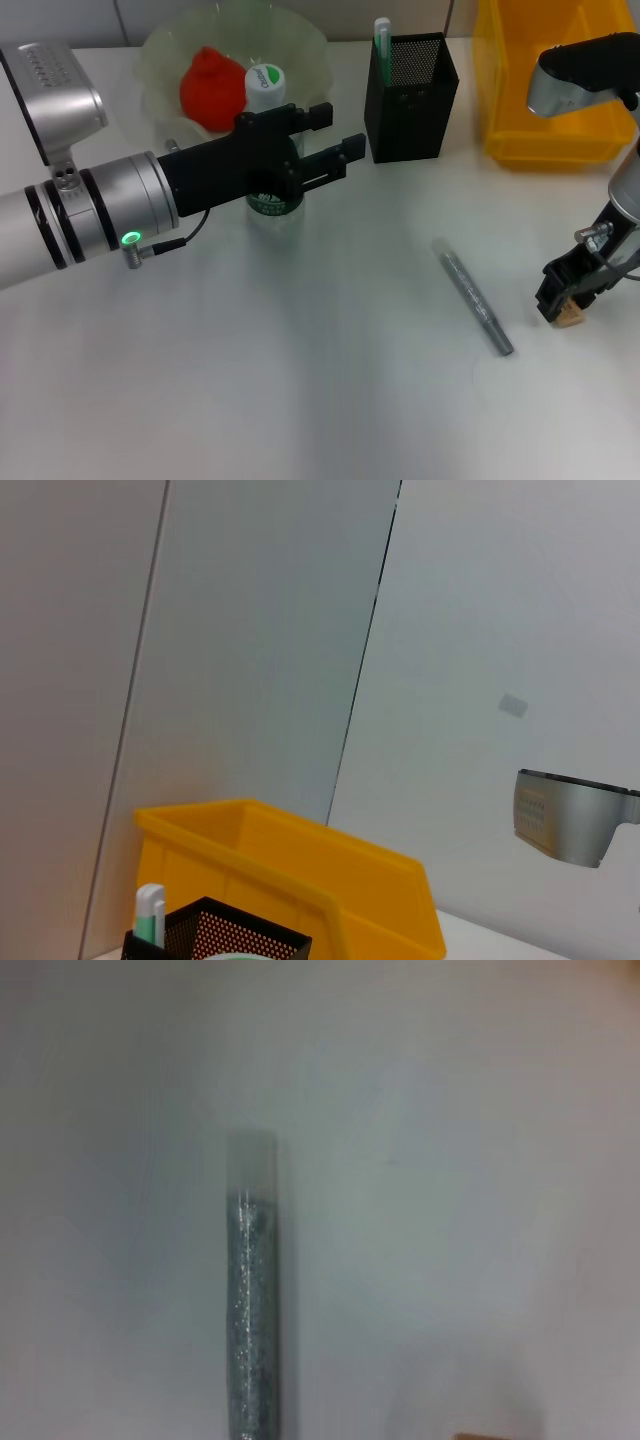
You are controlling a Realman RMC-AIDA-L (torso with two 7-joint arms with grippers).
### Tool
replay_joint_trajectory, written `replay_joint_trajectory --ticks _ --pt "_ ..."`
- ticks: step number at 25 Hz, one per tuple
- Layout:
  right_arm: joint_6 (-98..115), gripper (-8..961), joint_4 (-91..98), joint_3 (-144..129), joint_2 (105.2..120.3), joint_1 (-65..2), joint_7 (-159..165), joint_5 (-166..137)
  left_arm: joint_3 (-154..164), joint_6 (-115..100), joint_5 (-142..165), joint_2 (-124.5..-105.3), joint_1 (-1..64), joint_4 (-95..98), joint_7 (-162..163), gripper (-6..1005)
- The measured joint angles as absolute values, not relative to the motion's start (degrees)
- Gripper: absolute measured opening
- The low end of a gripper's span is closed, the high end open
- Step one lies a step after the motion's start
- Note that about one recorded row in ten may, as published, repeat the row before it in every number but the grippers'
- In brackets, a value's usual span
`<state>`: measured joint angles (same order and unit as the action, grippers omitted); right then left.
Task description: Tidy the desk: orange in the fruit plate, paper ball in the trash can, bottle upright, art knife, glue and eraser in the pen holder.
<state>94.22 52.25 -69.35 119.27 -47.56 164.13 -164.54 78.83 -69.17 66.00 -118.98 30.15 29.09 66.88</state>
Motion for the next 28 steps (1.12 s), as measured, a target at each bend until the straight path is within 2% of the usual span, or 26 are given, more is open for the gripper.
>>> replay_joint_trajectory --ticks 16,18,23,28 --pt "93.59 429 51.32 -69.51 119.17 -47.54 164.03 -165.07 78.83 -69.17 66.0 -119.0 30.15 29.09 66.88 604" --pt "93.31 303 51.53 -69.32 119.17 -47.51 164.03 -165.07 78.83 -69.17 66.0 -119.01 30.15 29.09 66.88 604" --pt "93.12 260 57.68 -68.26 119.16 -45.77 163.84 -164.26 78.84 -69.17 66.01 -119.0 30.15 29.09 66.88 604" --pt "92.24 260 69.42 -65.48 119.13 -42.77 163.06 -159.51 78.84 -69.17 66.01 -119.0 30.15 29.09 66.88 605"
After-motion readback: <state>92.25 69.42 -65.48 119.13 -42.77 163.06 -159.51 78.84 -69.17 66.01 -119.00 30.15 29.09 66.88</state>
